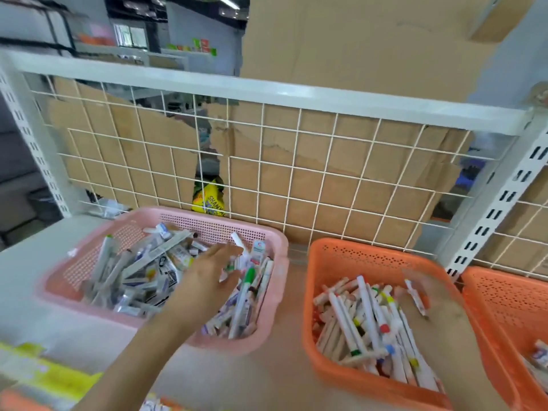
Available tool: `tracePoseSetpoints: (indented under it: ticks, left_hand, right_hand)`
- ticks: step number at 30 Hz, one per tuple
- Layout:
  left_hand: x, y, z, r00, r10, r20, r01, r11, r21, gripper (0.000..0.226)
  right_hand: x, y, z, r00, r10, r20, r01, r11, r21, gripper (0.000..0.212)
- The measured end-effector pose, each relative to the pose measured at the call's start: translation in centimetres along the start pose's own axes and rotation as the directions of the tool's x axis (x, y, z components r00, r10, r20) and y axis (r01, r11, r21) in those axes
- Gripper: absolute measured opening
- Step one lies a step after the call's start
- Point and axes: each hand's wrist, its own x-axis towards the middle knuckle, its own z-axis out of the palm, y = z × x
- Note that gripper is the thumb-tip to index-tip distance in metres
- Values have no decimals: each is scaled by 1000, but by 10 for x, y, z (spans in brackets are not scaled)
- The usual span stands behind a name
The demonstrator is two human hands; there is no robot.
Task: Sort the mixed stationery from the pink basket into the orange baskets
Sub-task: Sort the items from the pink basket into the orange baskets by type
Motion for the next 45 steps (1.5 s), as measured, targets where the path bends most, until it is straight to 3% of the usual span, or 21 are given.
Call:
tracePoseSetpoints:
  ticks: [2, 5, 8, 13, 17, 21, 25, 27, 30, 35, 39, 42, 45]
  left_hand:
    - [-7, -19, -14, 999, -47, -8, 47, 998, 33, 31]
    - [-15, -46, -33, 995, -103, -17, 104, 993, 54, 33]
    - [-17, -73, -50, 988, -153, -21, 155, 985, 77, 34]
    - [-15, -117, -73, 958, -279, -66, 285, 949, 134, 39]
    - [-9, -143, -85, 890, -456, -14, 439, 846, 301, 53]
    - [-4, -160, -84, 892, -447, 60, 376, 812, 446, 57]
    - [8, -165, -84, 912, -396, 109, 271, 780, 564, 49]
    - [15, -170, -84, 902, -413, 124, 277, 775, 568, 46]
    - [20, -175, -80, 908, -373, 190, 174, 749, 639, 54]
    - [27, -182, -74, 878, -395, 272, 208, 824, 526, 64]
    - [27, -191, -68, 857, -414, 307, 280, 874, 396, 75]
    - [30, -193, -68, 831, -450, 328, 377, 888, 263, 66]
    - [33, -191, -70, 830, -466, 306, 428, 885, 185, 52]
  right_hand:
    - [8, -39, 19, 988, -13, -154, 10, 1000, -21, 26]
    - [3, -68, 47, 998, -38, -43, 42, 995, 93, 25]
    - [6, -93, 65, 994, -96, -44, 98, 993, 59, 18]
    - [6, -130, 110, 985, -163, 51, 160, 985, 58, 23]
    - [4, -154, 140, 980, -156, 124, 155, 988, 13, 25]
    - [4, -169, 165, 978, -94, 187, 106, 993, -51, 35]
    - [8, -173, 186, 945, 75, 319, 31, 949, -313, 38]
    - [11, -172, 195, 946, 120, 301, 15, 912, -411, 38]
    - [15, -172, 205, 946, 179, 271, -19, 864, -503, 38]
    - [20, -175, 212, 908, 274, 315, -88, 864, -497, 35]
    - [16, -179, 210, 889, 291, 355, -114, 888, -445, 49]
    - [15, -180, 210, 885, 321, 337, -153, 885, -440, 58]
    - [14, -179, 212, 902, 322, 287, -198, 900, -389, 44]
